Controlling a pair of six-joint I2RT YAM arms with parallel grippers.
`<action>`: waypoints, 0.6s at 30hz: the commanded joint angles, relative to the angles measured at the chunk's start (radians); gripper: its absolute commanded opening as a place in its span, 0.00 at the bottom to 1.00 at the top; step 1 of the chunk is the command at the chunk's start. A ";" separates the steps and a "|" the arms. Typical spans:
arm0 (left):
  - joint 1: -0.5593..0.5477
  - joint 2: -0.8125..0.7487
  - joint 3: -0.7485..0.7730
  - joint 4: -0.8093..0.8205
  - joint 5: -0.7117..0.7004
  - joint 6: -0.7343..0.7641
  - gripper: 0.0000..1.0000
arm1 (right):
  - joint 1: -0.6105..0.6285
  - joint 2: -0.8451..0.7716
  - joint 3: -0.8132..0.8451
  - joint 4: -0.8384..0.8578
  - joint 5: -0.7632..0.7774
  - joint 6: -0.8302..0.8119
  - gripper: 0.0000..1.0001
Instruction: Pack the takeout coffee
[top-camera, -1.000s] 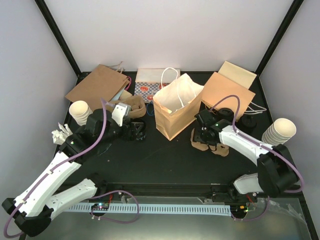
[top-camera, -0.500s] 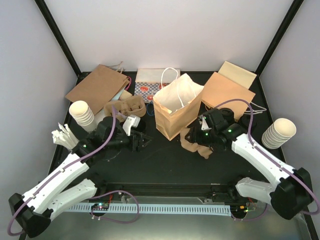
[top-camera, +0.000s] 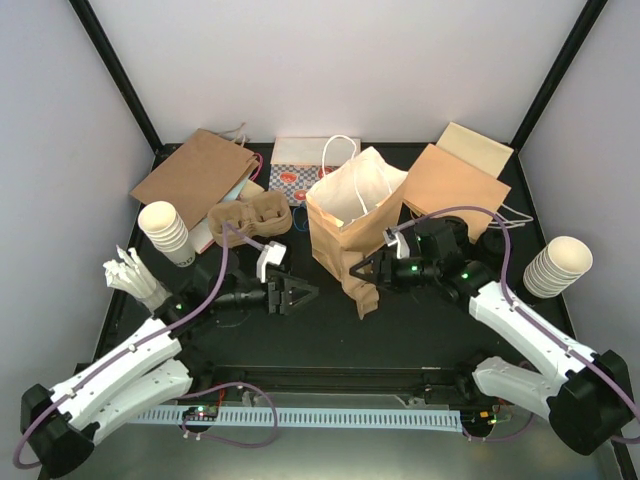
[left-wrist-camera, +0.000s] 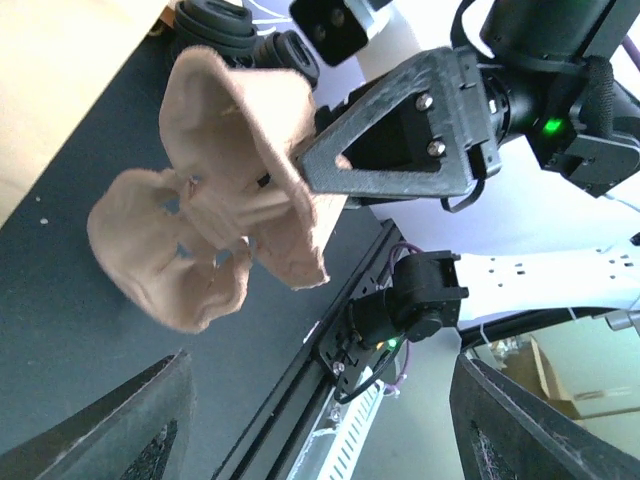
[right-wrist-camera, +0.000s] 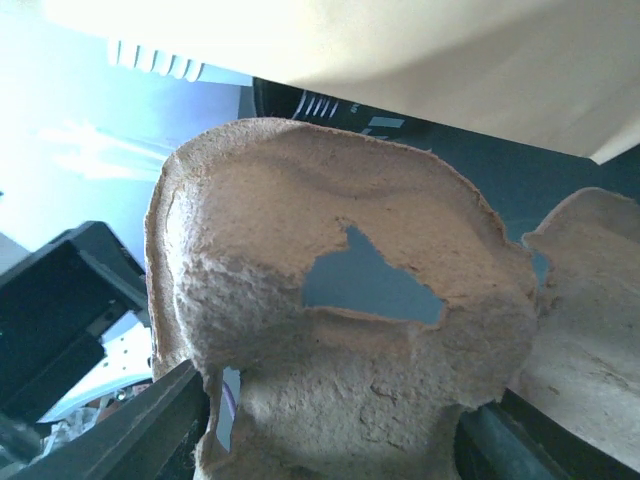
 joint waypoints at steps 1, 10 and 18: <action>-0.023 0.027 -0.043 0.164 0.033 -0.086 0.71 | 0.000 0.009 -0.007 0.062 -0.031 0.006 0.62; -0.085 0.160 -0.055 0.259 -0.017 -0.089 0.68 | 0.000 0.047 -0.130 0.152 -0.027 0.009 0.63; -0.116 0.268 -0.084 0.370 -0.037 -0.126 0.61 | -0.003 0.018 -0.119 0.057 0.074 -0.058 0.70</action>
